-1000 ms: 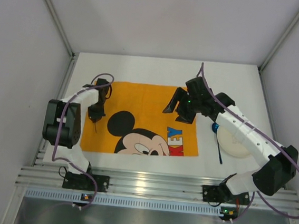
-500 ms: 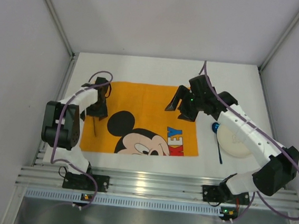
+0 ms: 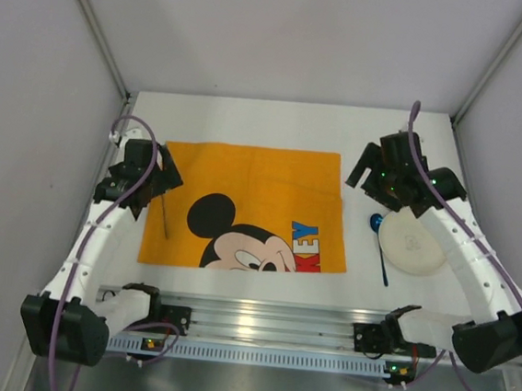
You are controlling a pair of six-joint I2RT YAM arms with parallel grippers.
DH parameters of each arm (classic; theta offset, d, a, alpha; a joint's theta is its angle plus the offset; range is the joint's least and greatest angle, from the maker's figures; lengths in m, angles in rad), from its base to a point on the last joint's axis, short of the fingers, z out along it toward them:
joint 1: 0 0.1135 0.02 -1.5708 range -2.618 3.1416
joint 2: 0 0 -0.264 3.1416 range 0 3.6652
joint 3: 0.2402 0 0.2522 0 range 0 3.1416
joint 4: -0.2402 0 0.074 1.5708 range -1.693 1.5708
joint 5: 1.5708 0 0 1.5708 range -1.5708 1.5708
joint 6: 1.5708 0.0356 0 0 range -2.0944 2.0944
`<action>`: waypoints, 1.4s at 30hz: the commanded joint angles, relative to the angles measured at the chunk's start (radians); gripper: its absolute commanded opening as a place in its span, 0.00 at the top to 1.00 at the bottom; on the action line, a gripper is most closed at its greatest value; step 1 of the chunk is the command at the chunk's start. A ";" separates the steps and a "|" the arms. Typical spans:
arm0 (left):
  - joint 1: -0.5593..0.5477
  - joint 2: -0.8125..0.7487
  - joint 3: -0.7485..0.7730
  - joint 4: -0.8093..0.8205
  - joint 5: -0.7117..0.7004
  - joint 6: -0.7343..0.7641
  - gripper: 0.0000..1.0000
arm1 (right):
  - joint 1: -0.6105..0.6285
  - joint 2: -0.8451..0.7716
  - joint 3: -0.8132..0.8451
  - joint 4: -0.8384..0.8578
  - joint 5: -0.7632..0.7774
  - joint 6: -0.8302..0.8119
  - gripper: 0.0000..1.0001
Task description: Set the dinner table for one person
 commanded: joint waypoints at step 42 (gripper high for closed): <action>-0.008 0.038 -0.052 -0.117 0.402 0.078 0.08 | -0.489 0.475 -0.097 0.206 -0.094 -0.173 0.32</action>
